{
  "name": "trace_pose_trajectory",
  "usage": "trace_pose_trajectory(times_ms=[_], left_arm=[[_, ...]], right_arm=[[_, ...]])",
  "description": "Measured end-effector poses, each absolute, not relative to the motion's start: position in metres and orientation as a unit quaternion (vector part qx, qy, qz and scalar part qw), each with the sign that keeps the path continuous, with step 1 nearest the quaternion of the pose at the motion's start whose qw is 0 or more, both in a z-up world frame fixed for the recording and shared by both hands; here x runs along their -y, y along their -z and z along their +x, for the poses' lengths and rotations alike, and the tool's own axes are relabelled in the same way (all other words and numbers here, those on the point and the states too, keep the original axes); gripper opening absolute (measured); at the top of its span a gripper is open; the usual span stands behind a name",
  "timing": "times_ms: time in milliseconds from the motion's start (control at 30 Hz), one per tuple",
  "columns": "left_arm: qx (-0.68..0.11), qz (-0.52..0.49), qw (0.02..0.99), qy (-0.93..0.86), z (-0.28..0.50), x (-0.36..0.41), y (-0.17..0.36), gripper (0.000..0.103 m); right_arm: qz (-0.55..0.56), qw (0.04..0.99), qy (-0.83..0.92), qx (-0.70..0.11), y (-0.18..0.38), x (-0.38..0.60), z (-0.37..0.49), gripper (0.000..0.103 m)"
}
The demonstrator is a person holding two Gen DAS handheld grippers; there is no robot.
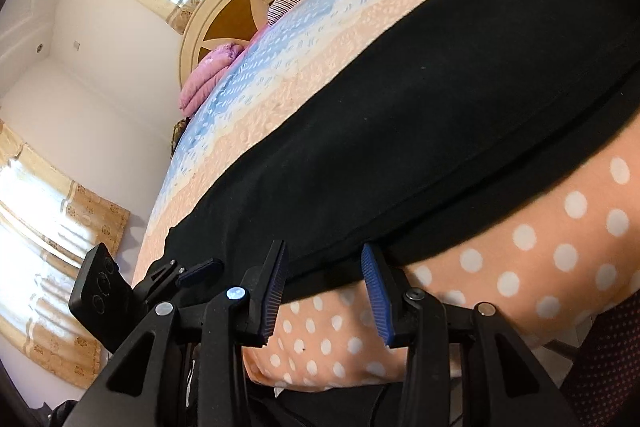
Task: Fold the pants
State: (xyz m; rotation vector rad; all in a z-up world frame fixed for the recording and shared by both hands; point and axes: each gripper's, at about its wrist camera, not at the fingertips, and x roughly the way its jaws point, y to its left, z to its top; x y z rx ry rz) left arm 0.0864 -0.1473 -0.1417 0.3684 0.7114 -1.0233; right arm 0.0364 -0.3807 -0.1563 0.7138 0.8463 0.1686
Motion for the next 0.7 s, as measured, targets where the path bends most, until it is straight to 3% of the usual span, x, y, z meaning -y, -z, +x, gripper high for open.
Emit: trace_pose_trajectory(times_ms=[167, 233, 367, 700], left_arm=[[-0.327, 0.171, 0.794, 0.483, 0.081, 0.153, 0.138, 0.057], [-0.326, 0.174, 0.793, 0.485, 0.079, 0.155, 0.137, 0.057], [-0.325, 0.181, 0.789, 0.489, 0.079, 0.161, 0.136, 0.057], [-0.305, 0.226, 0.801, 0.462, 0.074, 0.174, 0.139, 0.061]], right_arm=[[0.341, 0.85, -0.078, -0.394, 0.156, 0.381, 0.039, 0.037], [0.339, 0.853, -0.077, -0.39, 0.154, 0.384, 0.037, 0.016], [0.333, 0.859, -0.08, -0.38, 0.15, 0.387, 0.035, 0.005], [0.329, 0.87, -0.086, -0.357, 0.132, 0.389, 0.027, 0.002]])
